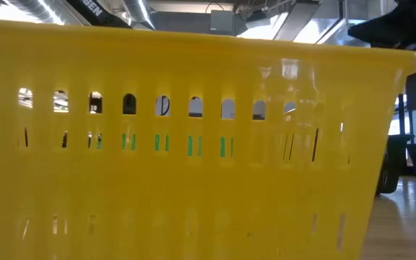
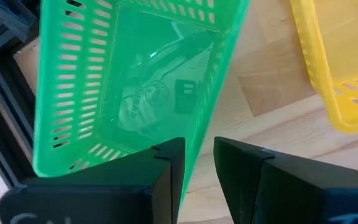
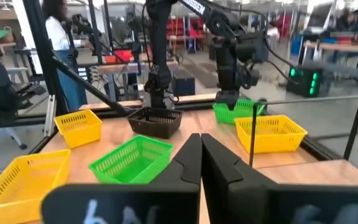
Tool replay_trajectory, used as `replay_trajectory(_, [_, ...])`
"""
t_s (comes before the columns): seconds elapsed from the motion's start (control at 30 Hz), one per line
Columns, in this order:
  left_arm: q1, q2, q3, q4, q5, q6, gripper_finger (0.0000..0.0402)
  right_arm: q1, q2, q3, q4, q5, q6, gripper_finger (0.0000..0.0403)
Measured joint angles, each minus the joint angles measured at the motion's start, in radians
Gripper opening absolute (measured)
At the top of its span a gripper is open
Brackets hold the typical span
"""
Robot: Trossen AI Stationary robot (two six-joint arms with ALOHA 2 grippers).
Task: Stack baskets on shelf by color
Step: Put the top green bin onto the shelf
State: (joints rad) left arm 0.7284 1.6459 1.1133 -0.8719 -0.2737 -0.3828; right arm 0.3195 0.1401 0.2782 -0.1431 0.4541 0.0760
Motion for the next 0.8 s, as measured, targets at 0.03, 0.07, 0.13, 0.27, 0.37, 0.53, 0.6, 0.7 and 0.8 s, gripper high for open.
replay_trajectory(0.03, [0.0,0.0,0.0,0.0,0.004,0.0,0.0078,0.0,0.02,0.029,-0.025,0.0,0.008,0.0001])
replay_trajectory(0.07, [0.0,0.0,0.0,0.0,0.004,0.0,0.0078,0.0,0.043,0.058,-0.051,0.0,0.022,0.0])
replay_trajectory(0.13, [0.0,0.0,0.0,0.002,0.003,0.0,0.0078,0.0,0.086,0.115,-0.114,0.0,0.03,0.0001])
replay_trajectory(0.27, [0.0,0.0,0.0,0.023,-0.011,0.0,0.0078,0.0,0.173,0.219,-0.19,-0.001,0.036,0.0001])
replay_trajectory(0.37, [0.0,0.0,0.0,0.022,-0.001,0.0,0.0078,0.0,0.231,0.277,-0.204,-0.001,0.025,0.0001])
replay_trajectory(0.53, [0.0,0.0,0.0,0.023,-0.014,0.0,0.0078,0.0,0.318,0.351,-0.202,-0.002,0.023,0.0001])
replay_trajectory(0.6, [0.0,0.0,0.0,0.023,-0.041,0.0,0.0078,0.0,0.347,0.371,-0.204,-0.002,0.023,0.0])
replay_trajectory(0.7, [0.0,0.0,0.0,0.022,-0.045,-0.003,0.0078,0.0,0.386,0.402,-0.221,-0.002,0.023,0.0])
replay_trajectory(0.8, [0.0,0.0,0.0,0.022,-0.009,-0.007,0.0078,0.0,0.417,0.415,-0.228,-0.002,0.022,0.0])
